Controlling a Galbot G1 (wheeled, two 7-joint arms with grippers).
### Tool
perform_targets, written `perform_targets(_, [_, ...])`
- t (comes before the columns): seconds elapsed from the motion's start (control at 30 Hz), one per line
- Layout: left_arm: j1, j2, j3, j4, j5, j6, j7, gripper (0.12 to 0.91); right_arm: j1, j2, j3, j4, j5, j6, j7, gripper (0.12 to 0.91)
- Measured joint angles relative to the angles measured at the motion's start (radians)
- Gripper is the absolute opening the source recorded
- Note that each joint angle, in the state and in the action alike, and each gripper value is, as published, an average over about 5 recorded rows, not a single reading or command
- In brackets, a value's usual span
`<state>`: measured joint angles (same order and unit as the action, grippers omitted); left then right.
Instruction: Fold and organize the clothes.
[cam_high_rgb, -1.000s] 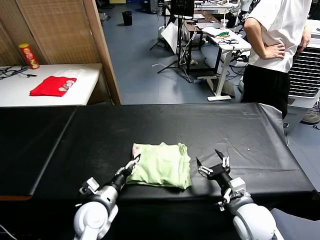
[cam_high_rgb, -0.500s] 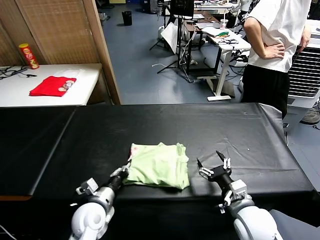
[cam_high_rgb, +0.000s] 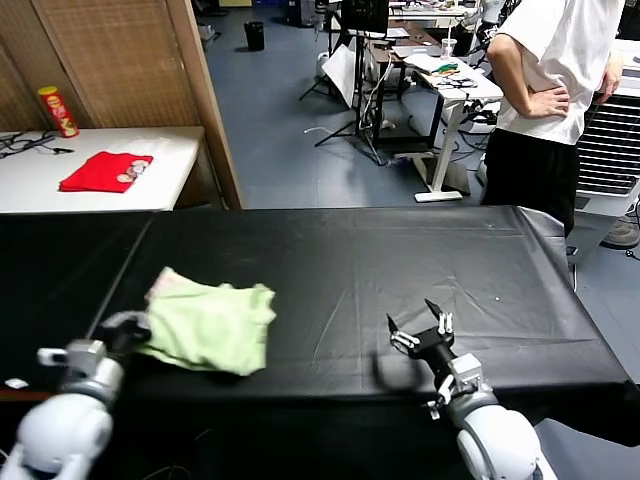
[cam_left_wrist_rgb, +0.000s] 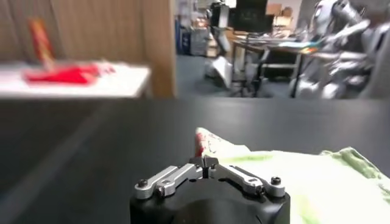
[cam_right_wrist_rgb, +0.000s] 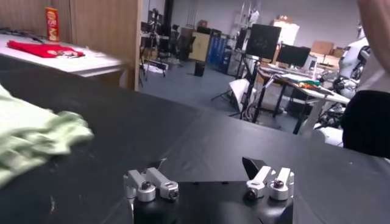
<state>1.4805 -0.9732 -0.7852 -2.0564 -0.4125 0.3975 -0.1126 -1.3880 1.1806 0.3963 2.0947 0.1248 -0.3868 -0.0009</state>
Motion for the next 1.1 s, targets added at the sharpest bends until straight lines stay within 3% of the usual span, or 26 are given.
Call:
perform_targets(0.13, [0.039,0.095,-0.094,-0.044,0.054,-0.005,-0.005,0.13,-0.002,0.005,0.0,-0.003,0.0,0.002,0.0,0.798])
perform_targets(0.3, [0.049,0.099,-0.085,-0.143,0.054,0.025,-0.037,0.13,-0.018,0.007,0.009,0.004,-0.002,0.003,-0.003,0.798])
perform_targets(0.53, [0.017,-0.056,0.16,-0.223,-0.01,0.048,-0.098,0.13,-0.053,0.0,0.031,0.02,-0.001,0.004,-0.005,0.798])
perform_targets(0.73, [-0.001,-0.231,0.397,-0.169,0.083,0.017,-0.063,0.169,-0.038,-0.018,0.014,0.014,0.066,-0.024,-0.02,0.798])
perform_targets(0.9, [-0.001,-0.329,0.502,-0.137,0.176,0.004,0.01,0.421,0.016,-0.034,-0.027,-0.012,0.212,-0.081,-0.03,0.798])
perform_targets(1.03, [0.014,-0.341,0.52,-0.149,0.211,-0.023,0.071,0.639,0.082,-0.027,-0.082,-0.044,0.378,-0.146,-0.016,0.798])
perform_targets(1.1, [0.023,-0.334,0.514,-0.159,0.22,-0.034,0.085,0.729,0.124,-0.013,-0.119,-0.066,0.466,-0.179,0.0,0.798])
